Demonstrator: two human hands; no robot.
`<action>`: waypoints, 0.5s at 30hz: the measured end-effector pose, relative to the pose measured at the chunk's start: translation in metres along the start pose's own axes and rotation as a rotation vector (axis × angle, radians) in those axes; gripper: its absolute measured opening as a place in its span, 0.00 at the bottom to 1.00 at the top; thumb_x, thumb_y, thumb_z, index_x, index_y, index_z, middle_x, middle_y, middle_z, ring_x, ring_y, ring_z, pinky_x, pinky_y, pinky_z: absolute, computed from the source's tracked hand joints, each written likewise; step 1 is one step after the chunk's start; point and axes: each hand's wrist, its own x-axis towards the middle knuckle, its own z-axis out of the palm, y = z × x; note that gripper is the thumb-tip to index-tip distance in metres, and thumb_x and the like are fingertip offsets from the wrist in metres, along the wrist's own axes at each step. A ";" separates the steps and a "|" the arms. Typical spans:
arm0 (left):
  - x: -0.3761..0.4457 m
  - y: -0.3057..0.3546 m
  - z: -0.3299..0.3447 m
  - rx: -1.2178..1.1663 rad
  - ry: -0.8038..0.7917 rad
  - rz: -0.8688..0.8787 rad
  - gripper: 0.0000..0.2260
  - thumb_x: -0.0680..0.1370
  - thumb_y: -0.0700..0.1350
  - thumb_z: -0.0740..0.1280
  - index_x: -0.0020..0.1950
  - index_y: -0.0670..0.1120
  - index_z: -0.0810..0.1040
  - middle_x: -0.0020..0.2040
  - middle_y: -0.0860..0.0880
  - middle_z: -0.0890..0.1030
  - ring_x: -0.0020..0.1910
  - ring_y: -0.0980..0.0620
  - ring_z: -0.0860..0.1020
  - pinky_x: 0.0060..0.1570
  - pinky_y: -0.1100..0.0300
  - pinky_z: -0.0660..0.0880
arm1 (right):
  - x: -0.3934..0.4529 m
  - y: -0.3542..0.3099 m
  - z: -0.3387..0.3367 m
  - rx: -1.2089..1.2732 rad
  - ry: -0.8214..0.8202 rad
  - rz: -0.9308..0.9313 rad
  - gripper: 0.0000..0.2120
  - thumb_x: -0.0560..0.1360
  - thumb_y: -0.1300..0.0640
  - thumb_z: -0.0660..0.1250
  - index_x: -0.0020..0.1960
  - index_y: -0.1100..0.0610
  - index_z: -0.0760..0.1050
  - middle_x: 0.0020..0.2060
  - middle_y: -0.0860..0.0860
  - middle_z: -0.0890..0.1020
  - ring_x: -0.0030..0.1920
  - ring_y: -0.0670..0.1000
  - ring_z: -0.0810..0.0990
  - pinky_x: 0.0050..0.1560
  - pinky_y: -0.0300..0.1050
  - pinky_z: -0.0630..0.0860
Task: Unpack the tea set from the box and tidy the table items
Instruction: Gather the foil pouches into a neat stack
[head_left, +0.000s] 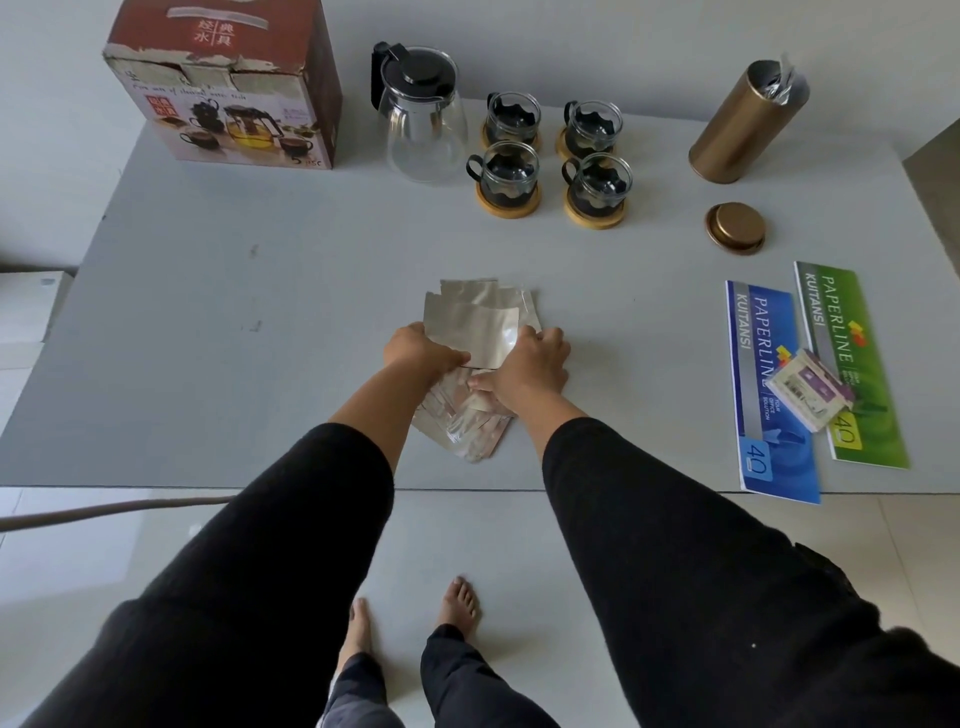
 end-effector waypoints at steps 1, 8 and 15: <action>0.000 -0.001 0.000 -0.004 0.002 0.011 0.19 0.69 0.44 0.75 0.59 0.46 0.77 0.51 0.45 0.83 0.41 0.46 0.78 0.39 0.60 0.74 | 0.001 0.000 -0.001 -0.038 0.002 -0.008 0.43 0.62 0.41 0.77 0.69 0.55 0.63 0.70 0.55 0.59 0.71 0.57 0.58 0.65 0.53 0.65; 0.000 -0.002 -0.007 0.018 -0.088 0.079 0.18 0.73 0.37 0.70 0.62 0.44 0.73 0.42 0.47 0.78 0.32 0.50 0.74 0.28 0.61 0.71 | 0.012 0.001 -0.006 -0.072 -0.092 -0.033 0.53 0.60 0.40 0.78 0.74 0.58 0.55 0.75 0.53 0.52 0.75 0.57 0.51 0.70 0.56 0.60; 0.002 -0.011 -0.009 -0.049 -0.105 0.128 0.19 0.73 0.36 0.70 0.63 0.48 0.74 0.50 0.48 0.79 0.46 0.47 0.76 0.46 0.56 0.75 | 0.007 0.004 -0.003 0.152 0.009 -0.156 0.49 0.58 0.50 0.82 0.70 0.54 0.56 0.67 0.56 0.66 0.68 0.58 0.63 0.65 0.56 0.67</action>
